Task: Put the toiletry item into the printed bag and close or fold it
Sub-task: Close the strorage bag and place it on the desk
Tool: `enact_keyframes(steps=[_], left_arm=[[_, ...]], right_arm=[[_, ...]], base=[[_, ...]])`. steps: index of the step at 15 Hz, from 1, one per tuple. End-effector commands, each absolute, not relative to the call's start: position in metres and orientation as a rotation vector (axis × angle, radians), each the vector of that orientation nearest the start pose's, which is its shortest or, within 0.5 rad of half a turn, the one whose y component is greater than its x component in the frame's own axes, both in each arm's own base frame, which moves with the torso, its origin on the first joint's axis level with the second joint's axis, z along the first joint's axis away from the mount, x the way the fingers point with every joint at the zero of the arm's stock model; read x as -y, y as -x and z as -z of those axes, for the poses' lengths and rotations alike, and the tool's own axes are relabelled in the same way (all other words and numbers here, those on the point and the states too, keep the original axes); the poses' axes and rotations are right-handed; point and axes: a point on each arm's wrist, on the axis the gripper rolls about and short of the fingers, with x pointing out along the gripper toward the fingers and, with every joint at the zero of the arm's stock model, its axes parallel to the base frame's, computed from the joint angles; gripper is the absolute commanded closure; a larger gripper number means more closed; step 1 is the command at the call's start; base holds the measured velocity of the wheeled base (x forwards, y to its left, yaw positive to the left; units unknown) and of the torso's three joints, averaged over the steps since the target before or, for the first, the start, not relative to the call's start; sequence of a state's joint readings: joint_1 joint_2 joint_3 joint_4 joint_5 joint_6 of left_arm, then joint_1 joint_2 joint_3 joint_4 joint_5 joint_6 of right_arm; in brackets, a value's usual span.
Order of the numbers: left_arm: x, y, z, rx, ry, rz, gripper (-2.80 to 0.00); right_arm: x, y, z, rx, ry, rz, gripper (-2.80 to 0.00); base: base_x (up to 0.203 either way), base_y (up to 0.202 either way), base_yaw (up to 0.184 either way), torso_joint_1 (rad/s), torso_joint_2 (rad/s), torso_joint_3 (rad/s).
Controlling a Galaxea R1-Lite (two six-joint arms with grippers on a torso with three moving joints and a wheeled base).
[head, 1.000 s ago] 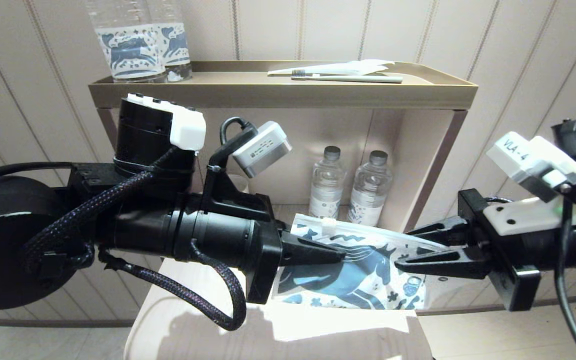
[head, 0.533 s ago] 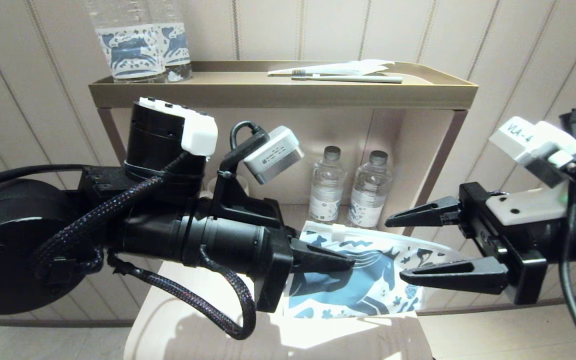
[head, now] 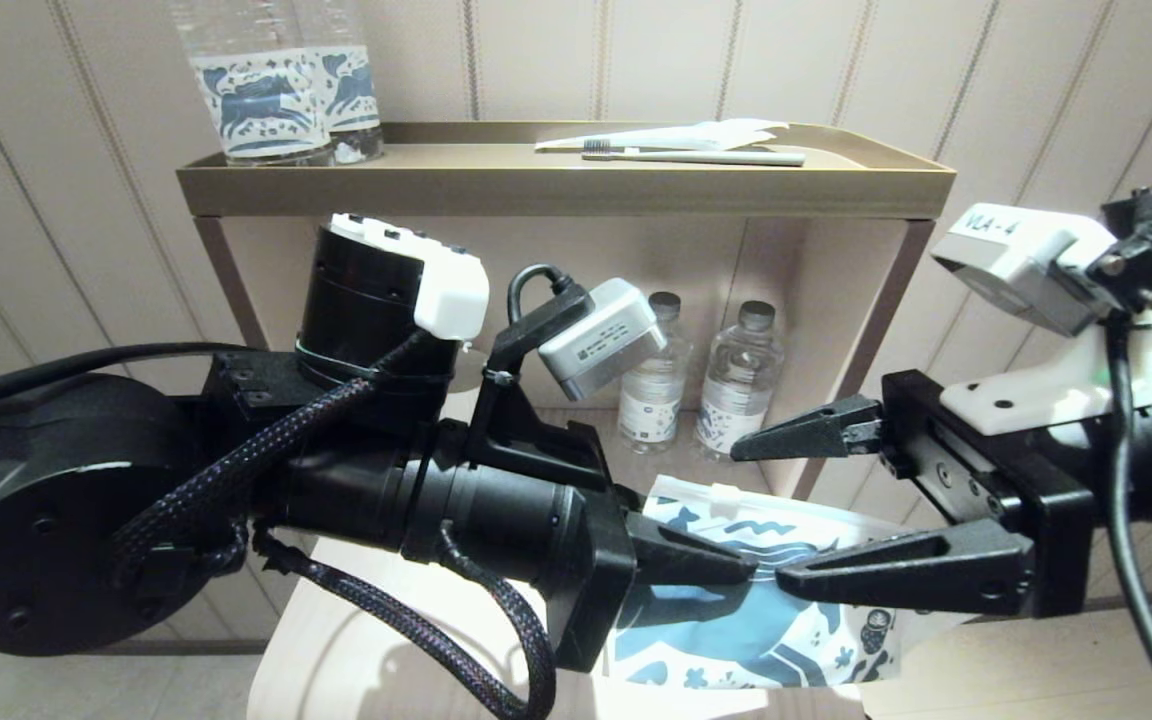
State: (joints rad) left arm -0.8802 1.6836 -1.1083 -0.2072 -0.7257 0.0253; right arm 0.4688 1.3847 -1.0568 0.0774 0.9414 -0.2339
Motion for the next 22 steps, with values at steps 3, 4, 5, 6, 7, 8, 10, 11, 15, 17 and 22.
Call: enact_keyframes(steps=[3, 4, 5, 6, 7, 8, 10, 11, 15, 17, 22], left_arm=[[0.25, -0.184, -0.231, -0.389, -0.052, 1.603, 0.0], [0.25, -0.184, -0.232, -0.386, -0.052, 1.604, 0.0], [0.25, -0.184, -0.233, -0.384, -0.052, 1.604, 0.0], [0.249, -0.183, -0.233, -0.382, -0.052, 1.604, 0.0], [0.249, -0.183, -0.232, -0.386, -0.052, 1.604, 0.0], [0.25, -0.184, -0.232, -0.386, -0.052, 1.604, 0.0], [0.25, -0.184, -0.232, -0.386, -0.053, 1.604, 0.0], [0.25, -0.184, -0.232, -0.386, -0.053, 1.604, 0.0], [0.25, -0.184, -0.232, -0.388, -0.053, 1.605, 0.0], [0.249, -0.183, -0.231, -0.39, -0.053, 1.607, 0.0], [0.25, -0.184, -0.231, -0.385, -0.058, 1.607, 0.0]], right_arm=[[-0.133, -0.195, -0.265, -0.314, 0.064, -1.491, -2.8], [-0.134, -0.196, -0.265, -0.31, 0.065, -1.494, -2.8], [-0.137, -0.199, -0.265, -0.302, 0.066, -1.498, -2.8], [-0.137, -0.199, -0.265, -0.303, 0.066, -1.496, -2.8], [-0.136, -0.199, -0.268, -0.295, 0.065, -1.491, -2.8], [-0.135, -0.198, -0.27, -0.291, 0.062, -1.489, -2.8], [-0.134, -0.197, -0.272, -0.282, 0.063, -1.488, -2.8], [-0.132, -0.195, -0.275, -0.269, 0.066, -1.488, -2.8], [-0.13, -0.188, -0.278, -0.255, 0.055, -1.526, -2.8], [-0.129, -0.189, -0.278, -0.252, 0.04, -1.568, -2.8], [-0.13, -0.191, -0.276, -0.263, 0.036, -1.572, -2.8]], base=[[0.0, 0.0, 0.0, 0.0, 0.0, 0.0], [0.0, 0.0, 0.0, 0.0, 0.0, 0.0], [0.0, 0.0, 0.0, 0.0, 0.0, 0.0], [0.0, 0.0, 0.0, 0.0, 0.0, 0.0], [0.0, 0.0, 0.0, 0.0, 0.0, 0.0], [0.0, 0.0, 0.0, 0.0, 0.0, 0.0], [0.0, 0.0, 0.0, 0.0, 0.0, 0.0], [0.0, 0.0, 0.0, 0.0, 0.0, 0.0], [0.0, 0.0, 0.0, 0.0, 0.0, 0.0], [0.0, 0.0, 0.0, 0.0, 0.0, 0.0], [0.0, 0.0, 0.0, 0.0, 0.0, 0.0]])
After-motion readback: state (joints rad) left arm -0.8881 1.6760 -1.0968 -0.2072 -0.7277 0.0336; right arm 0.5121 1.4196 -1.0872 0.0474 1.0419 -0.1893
